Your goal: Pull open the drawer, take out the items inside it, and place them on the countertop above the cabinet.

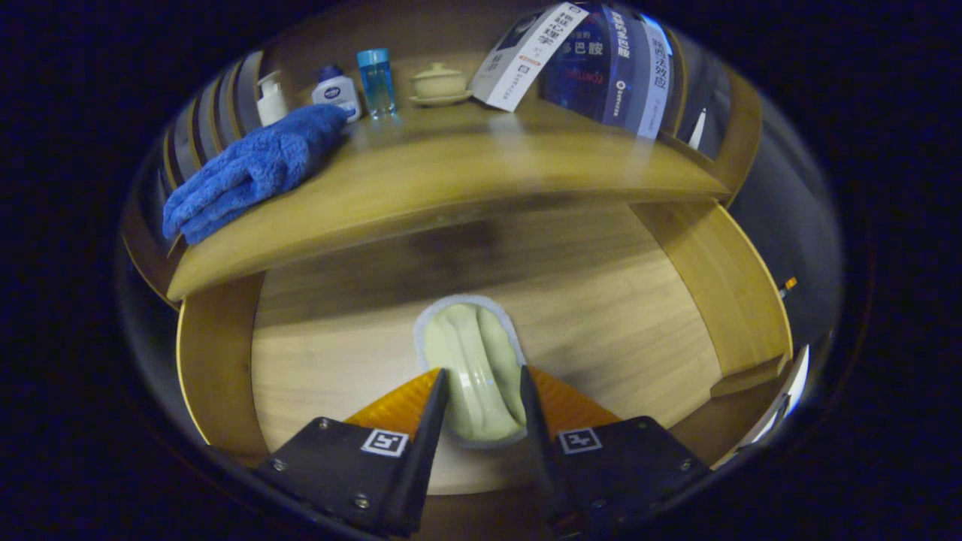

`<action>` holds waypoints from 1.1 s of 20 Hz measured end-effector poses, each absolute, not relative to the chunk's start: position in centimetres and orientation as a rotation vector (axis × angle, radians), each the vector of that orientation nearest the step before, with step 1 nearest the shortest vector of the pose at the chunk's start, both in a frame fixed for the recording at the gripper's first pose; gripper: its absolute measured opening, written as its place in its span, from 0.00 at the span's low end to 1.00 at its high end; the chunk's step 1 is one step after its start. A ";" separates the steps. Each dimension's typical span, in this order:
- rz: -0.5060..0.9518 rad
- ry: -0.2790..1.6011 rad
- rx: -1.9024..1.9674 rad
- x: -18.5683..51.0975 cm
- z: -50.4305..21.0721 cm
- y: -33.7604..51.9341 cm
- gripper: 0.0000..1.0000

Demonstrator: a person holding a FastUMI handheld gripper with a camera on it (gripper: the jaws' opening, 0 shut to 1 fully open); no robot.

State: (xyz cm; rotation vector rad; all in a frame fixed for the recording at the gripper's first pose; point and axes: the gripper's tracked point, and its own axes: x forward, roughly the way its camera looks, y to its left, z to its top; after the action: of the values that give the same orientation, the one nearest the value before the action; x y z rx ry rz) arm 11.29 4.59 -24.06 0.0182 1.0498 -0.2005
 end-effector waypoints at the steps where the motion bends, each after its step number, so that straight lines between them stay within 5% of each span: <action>1: -0.199 1.006 0.028 11.9 -23.7 4.4 0.43; 3: -0.211 0.988 0.069 11.8 -23.9 4.2 0.29; 6: -0.227 0.974 0.059 12.3 -23.4 4.0 0.28; 7: -0.223 0.986 0.039 11.9 -23.8 4.2 0.15; 22: -0.237 0.988 -0.083 11.9 -23.4 3.9 0.15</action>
State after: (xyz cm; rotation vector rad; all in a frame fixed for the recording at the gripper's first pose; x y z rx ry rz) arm 11.95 3.91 -23.35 -0.0830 0.9876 -0.2367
